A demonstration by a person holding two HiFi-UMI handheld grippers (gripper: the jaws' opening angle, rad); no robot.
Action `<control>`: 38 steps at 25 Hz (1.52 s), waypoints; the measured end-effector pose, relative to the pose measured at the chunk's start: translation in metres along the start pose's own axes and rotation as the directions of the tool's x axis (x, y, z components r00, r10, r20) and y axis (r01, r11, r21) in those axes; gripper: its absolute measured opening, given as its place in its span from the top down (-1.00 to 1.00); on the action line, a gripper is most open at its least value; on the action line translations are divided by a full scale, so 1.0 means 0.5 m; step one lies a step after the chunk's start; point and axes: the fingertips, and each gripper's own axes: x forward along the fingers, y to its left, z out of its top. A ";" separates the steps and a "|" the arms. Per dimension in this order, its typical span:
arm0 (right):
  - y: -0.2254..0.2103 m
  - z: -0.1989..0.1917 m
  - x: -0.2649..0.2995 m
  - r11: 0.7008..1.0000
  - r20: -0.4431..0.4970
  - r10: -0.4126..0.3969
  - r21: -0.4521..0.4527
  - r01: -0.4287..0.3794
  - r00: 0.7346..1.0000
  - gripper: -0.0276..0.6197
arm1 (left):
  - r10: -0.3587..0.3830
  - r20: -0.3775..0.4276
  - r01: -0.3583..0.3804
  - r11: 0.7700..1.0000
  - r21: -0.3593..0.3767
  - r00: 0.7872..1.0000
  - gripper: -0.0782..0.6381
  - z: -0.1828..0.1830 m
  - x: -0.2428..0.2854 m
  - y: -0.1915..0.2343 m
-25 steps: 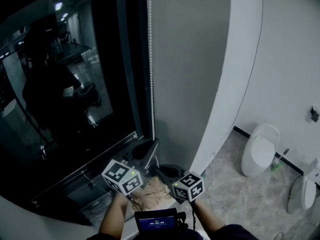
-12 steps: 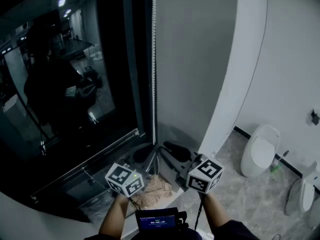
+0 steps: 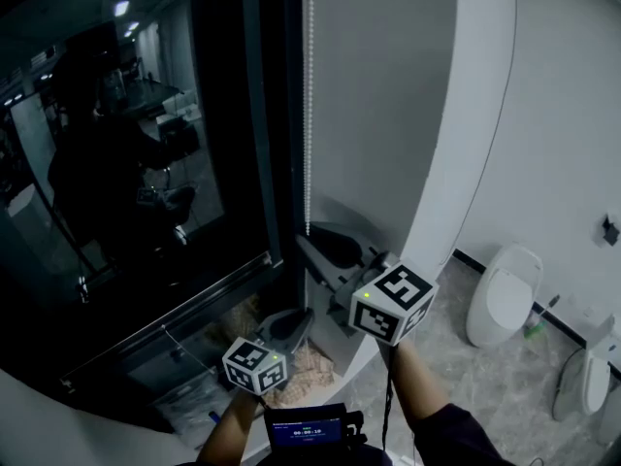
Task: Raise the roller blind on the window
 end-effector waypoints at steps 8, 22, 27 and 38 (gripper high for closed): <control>0.016 -0.049 -0.007 1.000 -0.045 0.008 0.001 -0.008 0.999 0.85 | 0.059 -0.059 -0.057 0.998 0.039 0.997 0.73 -0.047 -0.019 0.035; -0.004 -0.195 -0.045 0.998 -0.136 -0.033 0.054 0.041 0.990 0.85 | -0.007 0.241 0.017 0.999 -0.037 0.971 0.72 0.218 -0.087 0.020; 0.030 -0.318 -0.054 0.995 -0.243 -0.005 0.094 0.028 0.970 0.85 | -0.072 0.298 0.050 0.995 0.080 0.952 0.71 0.339 -0.060 -0.032; 0.077 -0.455 -0.102 0.981 -0.331 0.033 0.189 0.033 0.943 0.85 | -0.062 0.305 0.035 0.995 0.092 0.950 0.73 0.343 -0.031 -0.036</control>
